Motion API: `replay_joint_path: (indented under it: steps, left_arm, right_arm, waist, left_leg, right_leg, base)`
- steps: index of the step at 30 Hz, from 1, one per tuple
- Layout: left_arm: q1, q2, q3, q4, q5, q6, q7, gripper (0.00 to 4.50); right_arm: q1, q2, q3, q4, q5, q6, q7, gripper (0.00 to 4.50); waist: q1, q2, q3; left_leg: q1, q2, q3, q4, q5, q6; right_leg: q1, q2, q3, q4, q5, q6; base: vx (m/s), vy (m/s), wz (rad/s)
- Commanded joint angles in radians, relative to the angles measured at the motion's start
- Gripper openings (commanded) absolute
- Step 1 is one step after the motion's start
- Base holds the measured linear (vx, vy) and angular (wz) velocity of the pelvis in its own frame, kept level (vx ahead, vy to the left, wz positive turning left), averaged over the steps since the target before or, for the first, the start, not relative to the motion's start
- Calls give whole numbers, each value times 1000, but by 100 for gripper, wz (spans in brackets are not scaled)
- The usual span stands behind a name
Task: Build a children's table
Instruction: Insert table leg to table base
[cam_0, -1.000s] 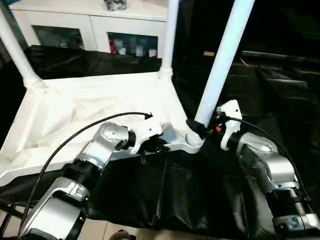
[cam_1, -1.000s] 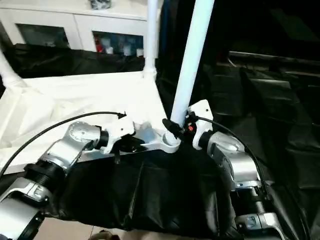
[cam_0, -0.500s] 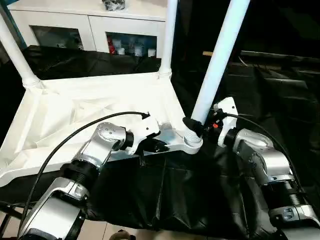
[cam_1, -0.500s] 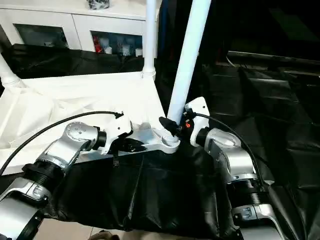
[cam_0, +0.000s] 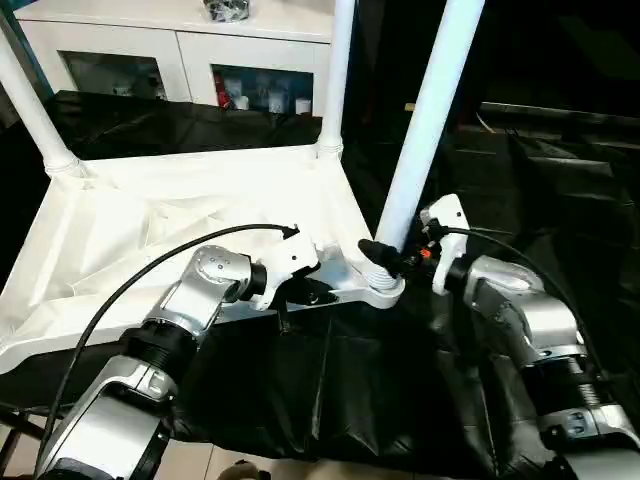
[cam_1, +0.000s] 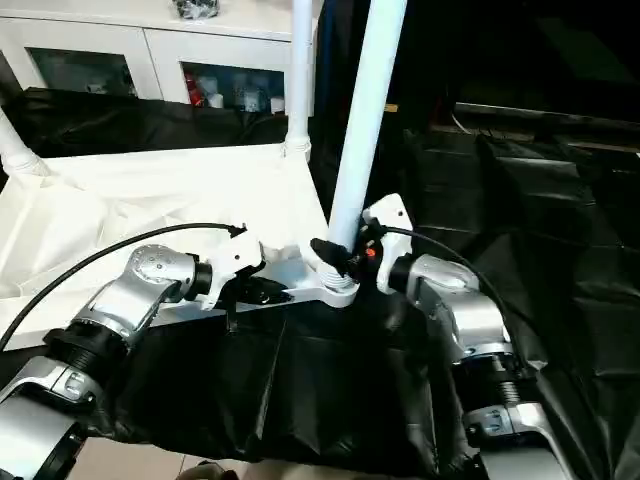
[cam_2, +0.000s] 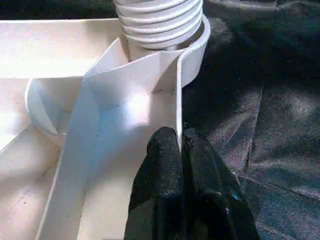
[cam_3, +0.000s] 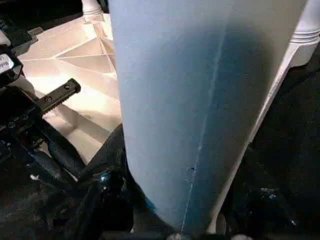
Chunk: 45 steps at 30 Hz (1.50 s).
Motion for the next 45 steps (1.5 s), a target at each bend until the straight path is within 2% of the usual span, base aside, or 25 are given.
replay_joint_path:
  steps: [1, 3, 4, 10, 11, 13, 16, 17, 19, 20, 24, 25, 26, 29, 33, 38, 39, 45]
  left_arm:
    - [21, 1, 15, 6, -25, -7, -19, 0]
    - [21, 2, 14, 4, -27, -5, -27, 0]
    - [19, 4, 12, 3, -25, -6, -32, 0]
    - [14, 11, 10, 7, -21, -14, -38, 0]
    - [13, 14, 9, 10, -21, -20, -45, 0]
    - [14, 15, 9, 9, -21, -22, -49, 0]
    - [17, 15, 5, 0, -23, -25, -63, 0]
    - [18, 16, 4, -5, -24, -22, -67, 0]
    - [17, 16, 4, -7, -24, -20, -68, 0]
    - [13, 15, 4, -6, -23, -19, -67, 0]
    - [-1, 10, 9, 4, -18, -17, -47, 0]
    - [-3, 9, 10, 5, -17, -17, -45, 0]
    - [-7, 8, 12, 9, -16, -17, -40, 0]
    - [-15, 2, 18, 15, -18, -18, -28, 0]
    - [-23, -11, 30, 23, -23, -16, -3, 0]
    - [-32, -19, 37, 41, -18, -22, 23, 0]
    - [-32, -20, 39, 42, -18, -22, 26, 0]
    - [-37, -22, 43, 58, -16, -30, 32, 0]
  right_arm:
    - [12, -12, 10, 15, -21, 19, -1, 190]
    - [13, -13, 10, 14, -22, 20, 0, 190]
    - [15, -15, 10, 12, -22, 22, 1, 190]
    - [26, -21, 14, -10, -20, 37, 4, 190]
    - [25, -16, 14, -2, -24, 30, 0, 190]
    - [24, -13, 13, 3, -25, 25, -2, 190]
    - [14, 5, -9, 31, -13, 13, -16, 190]
    - [11, 14, -21, 46, -3, 10, -21, 190]
    - [12, 18, -31, 52, 7, 10, -21, 190]
    - [17, 26, -56, 60, 31, 14, -22, 190]
    - [43, 46, -114, 76, 87, 18, -28, 190]
    - [47, 47, -119, 79, 91, 15, -29, 190]
    - [58, 50, -126, 86, 96, 10, -30, 190]
    - [86, 57, -141, 101, 105, -7, -29, 190]
    - [129, 71, -171, 121, 111, -48, -39, 189]
    - [179, 71, -160, 83, 92, -89, -54, 189]
    - [199, 69, -155, 53, 88, -94, -63, 189]
    - [252, 69, -137, -19, 64, -109, -80, 189]
  waist:
    - [2, -19, -63]
    - [1, -20, -62]
    - [0, -16, -63]
    - [0, -16, -63]
    - [-1, -13, -63]
    - [-1, -15, -62]
    - [-4, -15, -62]
    - [-5, -10, -63]
    - [-6, -11, -63]
    - [-7, -9, -63]
    - [-3, -9, -64]
    - [-3, -1, -65]
    - [-3, -5, -64]
    - [2, -3, -63]
    - [5, -5, -63]
    - [5, -6, -59]
    - [6, -12, -58]
    - [5, -12, -56]
  left_leg:
    - [18, 57, -16, -66, -103, 65]
    - [17, 56, -16, -67, -101, 65]
    - [18, 56, -16, -66, -102, 64]
    - [19, 58, -16, -67, -102, 66]
    - [20, 58, -16, -67, -109, 63]
    - [20, 58, -16, -68, -117, 59]
    - [19, 58, -16, -68, -120, 54]
    - [20, 58, -17, -69, -122, 53]
    - [19, 58, -17, -69, -123, 52]
    - [20, 59, -17, -69, -127, 52]
    - [21, 60, -17, -69, -118, 58]
    - [20, 59, -18, -68, -117, 57]
    - [21, 59, -17, -70, -129, 55]
    - [22, 60, -17, -70, -138, 49]
    - [22, 61, -17, -71, -144, 46]
    - [23, 62, -19, -77, -176, 36]
    - [22, 62, -18, -77, -173, 38]
    - [22, 61, -17, -79, -184, 38]
  right_leg:
    - [41, -78, 42, -79, -16, -250]
    - [41, -77, 42, -79, -14, -250]
    - [41, -77, 42, -80, -13, -252]
    - [40, -77, 42, -78, 3, -259]
    - [39, -77, 42, -79, -5, -260]
    - [39, -77, 43, -80, -14, -259]
    - [40, -77, 43, -80, -16, -259]
    - [39, -77, 43, -80, -10, -262]
    - [40, -77, 43, -79, -4, -266]
    - [40, -78, 43, -79, 3, -271]
    - [40, -78, 43, -77, 26, -279]
    - [41, -79, 43, -75, 32, -281]
    - [40, -78, 43, -79, 26, -281]
    - [40, -79, 43, -80, 14, -280]
    - [40, -81, 43, -81, 5, -277]
    - [37, -81, 43, -89, -61, -258]
    - [37, -81, 44, -89, -68, -253]
    - [32, -81, 45, -96, -113, -231]
  base:
    - [0, 0, 0]
    - [0, 0, 0]
    - [0, 0, 0]
    - [0, 0, 0]
    - [0, 0, 0]
    - [0, 0, 0]
    - [0, 0, 0]
    - [0, 0, 0]
    - [0, 0, 0]
    - [0, 0, 0]
    - [0, 0, 0]
    - [0, 0, 0]
    - [0, 0, 0]
    - [0, 0, 0]
    - [0, 0, 0]
    - [0, 0, 0]
    - [0, 0, 0]
    - [0, 0, 0]
